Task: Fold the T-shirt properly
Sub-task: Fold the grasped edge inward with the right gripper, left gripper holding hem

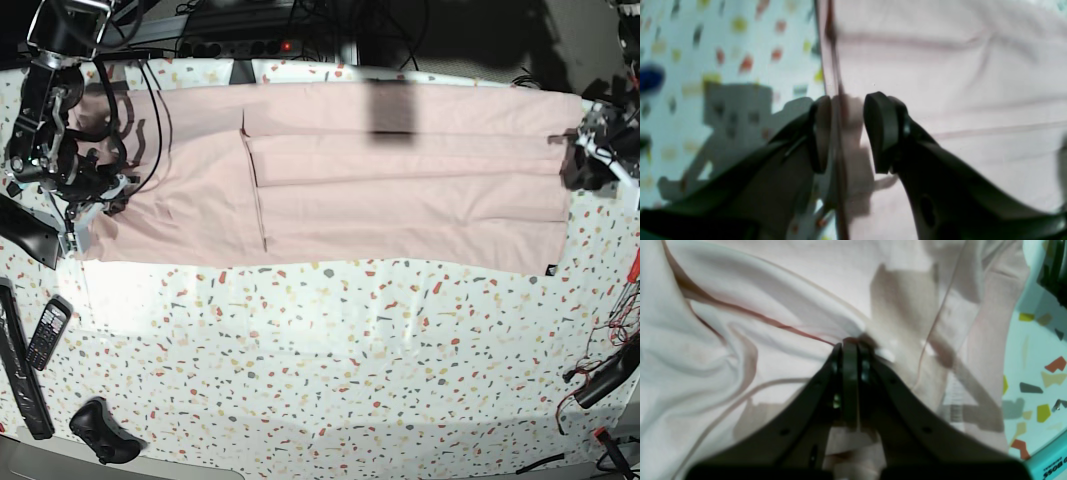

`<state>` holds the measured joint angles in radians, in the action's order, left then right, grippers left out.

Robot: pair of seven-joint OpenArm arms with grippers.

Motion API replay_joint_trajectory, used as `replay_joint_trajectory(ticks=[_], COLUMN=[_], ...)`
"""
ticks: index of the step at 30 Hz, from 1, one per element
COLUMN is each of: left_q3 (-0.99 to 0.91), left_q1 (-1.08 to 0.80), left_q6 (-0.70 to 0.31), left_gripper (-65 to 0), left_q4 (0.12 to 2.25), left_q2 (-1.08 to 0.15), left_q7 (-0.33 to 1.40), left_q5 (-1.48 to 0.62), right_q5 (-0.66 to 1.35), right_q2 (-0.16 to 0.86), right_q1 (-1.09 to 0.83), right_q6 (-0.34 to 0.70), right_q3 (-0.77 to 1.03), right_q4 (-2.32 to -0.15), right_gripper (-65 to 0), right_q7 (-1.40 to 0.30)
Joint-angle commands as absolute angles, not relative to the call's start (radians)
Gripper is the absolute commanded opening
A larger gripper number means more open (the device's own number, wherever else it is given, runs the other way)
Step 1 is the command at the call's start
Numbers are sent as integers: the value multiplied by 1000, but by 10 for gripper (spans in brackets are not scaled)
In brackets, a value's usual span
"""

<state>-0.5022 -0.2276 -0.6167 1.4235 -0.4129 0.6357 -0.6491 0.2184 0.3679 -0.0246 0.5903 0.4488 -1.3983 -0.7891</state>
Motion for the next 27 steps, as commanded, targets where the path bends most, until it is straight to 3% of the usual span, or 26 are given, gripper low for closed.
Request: replay_joint_trajectory(ticks=[1, 12, 27], left_q3=[-512, -512, -510], left_q1=[-236, -325, -168], left_q6=[-614, -583, -590], left_gripper=[-447, -447, -448], left_q4=[1439, 1390, 1201], left_q2=[-433, -368, -259], left_q7=[617, 609, 610], left_q5=[-667, -810, -869], right_q5=[220, 220, 220], right_q2=[385, 385, 385], right_q1=[-14, -14, -14], right_q6=[587, 587, 587], right_q3=[454, 454, 454], right_q4=[-1410, -1410, -1410], right_gripper=[-650, -650, -650], right_q7=[-789, -785, -786])
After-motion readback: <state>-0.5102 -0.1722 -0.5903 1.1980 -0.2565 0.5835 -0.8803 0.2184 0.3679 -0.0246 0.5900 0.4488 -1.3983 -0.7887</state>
